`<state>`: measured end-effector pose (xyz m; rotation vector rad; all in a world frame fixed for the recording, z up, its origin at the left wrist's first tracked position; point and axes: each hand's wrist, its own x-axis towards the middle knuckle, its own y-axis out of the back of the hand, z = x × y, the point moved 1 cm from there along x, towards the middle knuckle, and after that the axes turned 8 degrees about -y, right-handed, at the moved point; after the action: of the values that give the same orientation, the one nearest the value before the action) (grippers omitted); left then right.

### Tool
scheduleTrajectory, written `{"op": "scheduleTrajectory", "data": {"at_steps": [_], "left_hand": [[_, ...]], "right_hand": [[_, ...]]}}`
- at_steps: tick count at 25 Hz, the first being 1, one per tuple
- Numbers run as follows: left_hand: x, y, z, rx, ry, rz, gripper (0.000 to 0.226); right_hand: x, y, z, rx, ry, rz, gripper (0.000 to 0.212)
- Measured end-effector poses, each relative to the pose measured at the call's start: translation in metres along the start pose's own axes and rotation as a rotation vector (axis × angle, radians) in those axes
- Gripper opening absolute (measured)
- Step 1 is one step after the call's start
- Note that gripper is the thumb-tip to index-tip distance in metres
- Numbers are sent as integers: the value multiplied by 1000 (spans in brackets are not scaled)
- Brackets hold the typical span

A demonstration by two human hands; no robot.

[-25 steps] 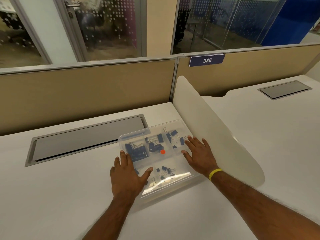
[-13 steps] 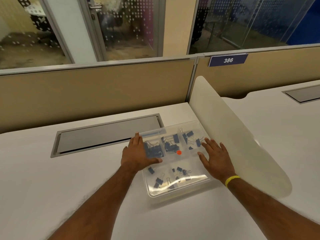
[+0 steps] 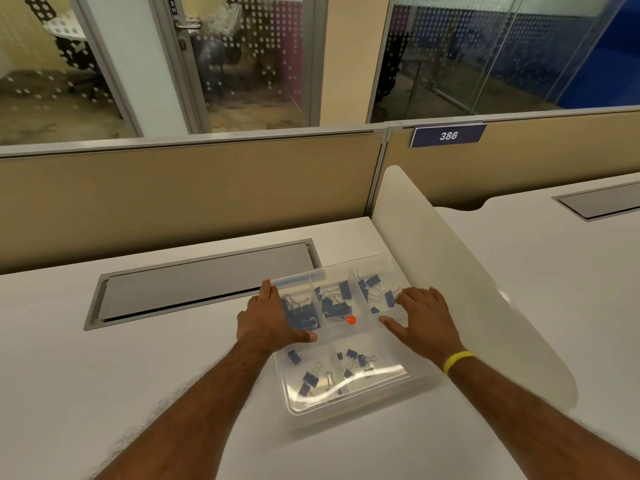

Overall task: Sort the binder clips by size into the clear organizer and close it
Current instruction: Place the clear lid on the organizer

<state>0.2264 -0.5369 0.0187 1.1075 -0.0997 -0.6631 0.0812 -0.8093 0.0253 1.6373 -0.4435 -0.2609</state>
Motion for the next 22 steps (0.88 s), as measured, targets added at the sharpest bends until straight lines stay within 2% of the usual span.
{"op": "scheduleTrajectory", "data": {"at_steps": [2, 5, 7, 9, 13, 18, 22], "left_hand": [[4, -5, -4, -8, 10, -5, 146], [10, -19, -17, -61, 2, 9, 151], [13, -21, -19, -58, -15, 5, 153], [12, -18, -15, -54, -16, 0, 158], [12, -12, -8, -76, -18, 22, 153], [11, -10, -4, -66, -21, 24, 141], [10, -10, -4, -64, -14, 26, 143]], "right_hand": [[18, 16, -8, 0, 4, -110, 69], [44, 17, -14, 122, -80, -377, 108], [62, 15, -16, 119, -75, -462, 126], [76, 15, -19, 61, -55, -515, 135], [91, 16, -29, -60, -13, -537, 137], [96, 21, -30, -58, -14, -552, 127], [91, 13, -23, -38, -19, -535, 129]]}}
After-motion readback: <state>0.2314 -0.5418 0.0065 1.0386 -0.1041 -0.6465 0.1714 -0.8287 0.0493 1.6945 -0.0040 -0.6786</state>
